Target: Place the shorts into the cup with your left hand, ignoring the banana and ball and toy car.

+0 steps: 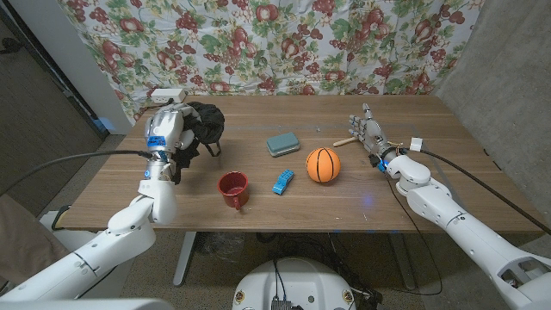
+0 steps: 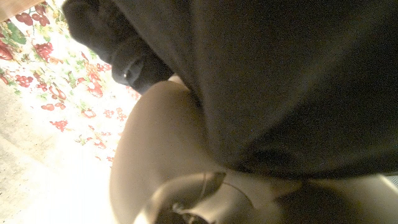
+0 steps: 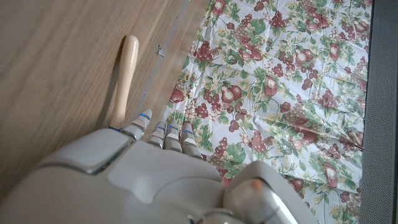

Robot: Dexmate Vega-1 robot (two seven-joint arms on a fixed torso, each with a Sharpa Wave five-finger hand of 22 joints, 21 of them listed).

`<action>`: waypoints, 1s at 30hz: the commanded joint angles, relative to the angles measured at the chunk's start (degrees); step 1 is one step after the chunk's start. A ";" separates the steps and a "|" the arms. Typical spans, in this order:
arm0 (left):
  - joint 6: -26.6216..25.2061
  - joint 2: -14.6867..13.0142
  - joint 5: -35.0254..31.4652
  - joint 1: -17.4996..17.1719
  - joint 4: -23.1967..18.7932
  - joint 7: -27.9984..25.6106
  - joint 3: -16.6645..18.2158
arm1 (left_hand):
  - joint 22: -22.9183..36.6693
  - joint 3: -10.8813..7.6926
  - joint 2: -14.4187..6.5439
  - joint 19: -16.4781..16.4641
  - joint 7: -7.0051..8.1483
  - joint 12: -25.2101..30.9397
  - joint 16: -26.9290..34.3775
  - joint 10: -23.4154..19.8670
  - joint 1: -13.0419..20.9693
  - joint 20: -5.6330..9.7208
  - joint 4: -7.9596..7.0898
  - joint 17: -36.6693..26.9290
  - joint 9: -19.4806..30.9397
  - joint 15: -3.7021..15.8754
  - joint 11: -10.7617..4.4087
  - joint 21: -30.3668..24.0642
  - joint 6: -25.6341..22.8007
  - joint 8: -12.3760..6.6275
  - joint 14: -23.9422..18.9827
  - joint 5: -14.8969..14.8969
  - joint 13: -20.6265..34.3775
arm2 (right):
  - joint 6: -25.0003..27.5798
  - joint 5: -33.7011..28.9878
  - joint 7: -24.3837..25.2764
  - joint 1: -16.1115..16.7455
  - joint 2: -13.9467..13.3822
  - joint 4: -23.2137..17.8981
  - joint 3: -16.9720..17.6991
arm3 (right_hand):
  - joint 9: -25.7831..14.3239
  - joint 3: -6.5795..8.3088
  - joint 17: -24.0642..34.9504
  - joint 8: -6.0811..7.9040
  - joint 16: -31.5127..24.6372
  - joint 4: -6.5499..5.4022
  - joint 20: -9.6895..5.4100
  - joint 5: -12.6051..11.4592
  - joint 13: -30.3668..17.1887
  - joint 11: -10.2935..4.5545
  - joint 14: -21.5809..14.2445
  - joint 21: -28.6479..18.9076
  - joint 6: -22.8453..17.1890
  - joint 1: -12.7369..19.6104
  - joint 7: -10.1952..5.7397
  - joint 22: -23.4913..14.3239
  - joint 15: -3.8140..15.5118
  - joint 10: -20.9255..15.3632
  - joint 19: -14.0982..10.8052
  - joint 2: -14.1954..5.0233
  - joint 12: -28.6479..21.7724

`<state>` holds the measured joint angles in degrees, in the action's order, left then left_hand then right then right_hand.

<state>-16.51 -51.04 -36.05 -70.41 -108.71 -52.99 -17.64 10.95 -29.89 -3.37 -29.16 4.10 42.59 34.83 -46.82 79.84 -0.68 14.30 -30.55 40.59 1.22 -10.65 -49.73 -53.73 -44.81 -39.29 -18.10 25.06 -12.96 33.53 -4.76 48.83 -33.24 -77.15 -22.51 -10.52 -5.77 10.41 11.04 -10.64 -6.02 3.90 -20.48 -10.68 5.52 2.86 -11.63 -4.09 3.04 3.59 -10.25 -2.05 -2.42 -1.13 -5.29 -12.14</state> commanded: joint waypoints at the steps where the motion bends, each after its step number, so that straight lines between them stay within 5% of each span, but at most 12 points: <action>1: 1.66 -0.93 -0.08 0.56 0.06 -0.61 -1.09 | 20.69 -5.39 -0.51 -3.44 -0.15 -0.13 0.00 -0.62 -0.14 13.12 -4.72 -20.04 0.06 10.85 -0.05 -13.46 -0.62 -0.31 -13.06 0.00 18.10 | 0.03 0.17 0.38 0.28 0.08 0.10 0.19 | -0.23 -0.05 0.12 0.02 -0.06 -0.23 0.37 0.09 -0.11 0.13 0.07 0.25 -0.46 -0.05 0.21 -0.17 0.34 -0.20 -0.05 -0.51 -0.29; 30: 6.18 -3.14 -0.27 2.17 0.21 -0.62 -4.62 | 20.29 -6.70 0.00 -3.69 -0.13 -0.22 -0.16 -1.14 -0.58 13.27 -4.63 -20.75 -0.11 10.72 -0.27 -13.90 -1.02 -0.52 -13.31 0.24 18.17 | -0.06 0.04 -0.07 -0.30 0.10 0.35 0.09 | -0.23 0.00 0.12 0.00 -0.07 -0.23 0.35 0.10 -0.11 0.15 0.05 0.24 -0.39 -0.02 0.25 -0.17 0.30 -0.20 -0.06 -0.54 -0.29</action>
<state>-11.70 -53.29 -35.80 -69.02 -108.68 -53.57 -20.70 10.95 -30.67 -2.71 -29.16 3.97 42.18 34.32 -47.23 79.17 -0.68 15.09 -32.28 40.23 1.03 -10.85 -51.96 -54.26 -44.73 -40.70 -18.07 27.56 -12.96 33.57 -4.81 48.56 -33.15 -76.74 -22.46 -10.52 -5.77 10.41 11.04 -10.64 -6.02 3.90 -20.48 -10.68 5.52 2.86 -11.63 -4.09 3.04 3.59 -10.25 -2.05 -2.42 -1.13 -5.29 -12.14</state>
